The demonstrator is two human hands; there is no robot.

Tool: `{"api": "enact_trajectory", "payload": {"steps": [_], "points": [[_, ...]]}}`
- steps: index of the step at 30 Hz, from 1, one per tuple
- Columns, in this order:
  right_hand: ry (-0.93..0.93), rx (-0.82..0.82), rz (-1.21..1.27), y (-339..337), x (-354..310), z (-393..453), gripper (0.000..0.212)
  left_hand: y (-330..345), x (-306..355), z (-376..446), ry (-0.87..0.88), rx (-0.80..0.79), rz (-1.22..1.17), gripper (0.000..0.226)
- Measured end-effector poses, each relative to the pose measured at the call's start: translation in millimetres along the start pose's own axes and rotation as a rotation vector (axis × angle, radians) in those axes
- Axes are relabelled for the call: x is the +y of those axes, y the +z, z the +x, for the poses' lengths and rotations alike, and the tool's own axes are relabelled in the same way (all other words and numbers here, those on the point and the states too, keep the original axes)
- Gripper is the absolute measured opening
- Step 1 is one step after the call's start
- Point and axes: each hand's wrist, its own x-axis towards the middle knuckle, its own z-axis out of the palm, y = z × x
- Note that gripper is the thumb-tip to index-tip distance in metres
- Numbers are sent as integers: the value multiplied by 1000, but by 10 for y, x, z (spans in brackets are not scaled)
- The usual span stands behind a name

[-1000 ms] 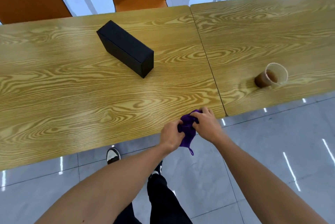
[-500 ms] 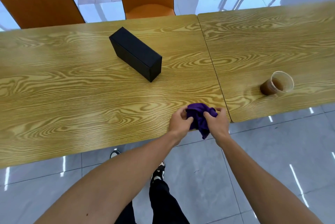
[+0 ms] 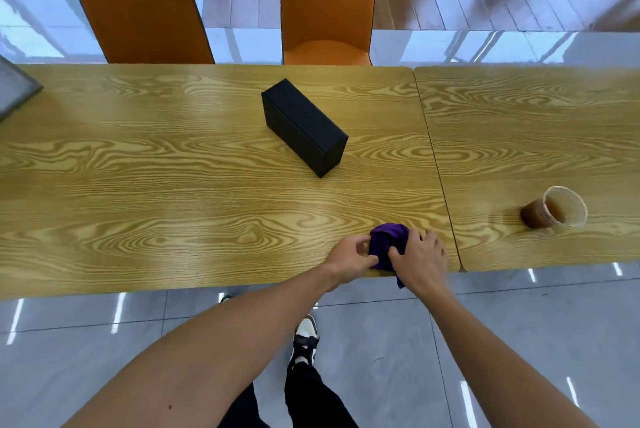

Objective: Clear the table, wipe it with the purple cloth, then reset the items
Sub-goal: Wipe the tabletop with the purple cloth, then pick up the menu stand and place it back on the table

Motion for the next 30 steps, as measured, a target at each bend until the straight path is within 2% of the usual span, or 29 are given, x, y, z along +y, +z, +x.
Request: {"api": "enact_trajectory", "payload": {"steps": [2, 4, 8, 14, 22, 30], "points": [[-106, -2, -67, -54, -143, -4, 63, -159, 44, -42, -18, 41, 150, 58], [-222, -70, -52, -120, -351, 1, 61, -375, 59, -89, -9, 81, 303, 64], [-444, -206, -95, -302, -983, 5, 62, -920, 117, -270, 24, 187, 505, 63], [-644, -195, -192, -485, -2171, -66, 60, -1918, 115, -630, 7, 397, 664, 64], [-820, -148, -235, -713, -3952, -205, 68, -3497, 46, -1287, -57, 660, 674, 65], [-949, -127, -170, -772, -5864, -450, 73, -5273, -132, -1910, -49, 898, 449, 68]]}}
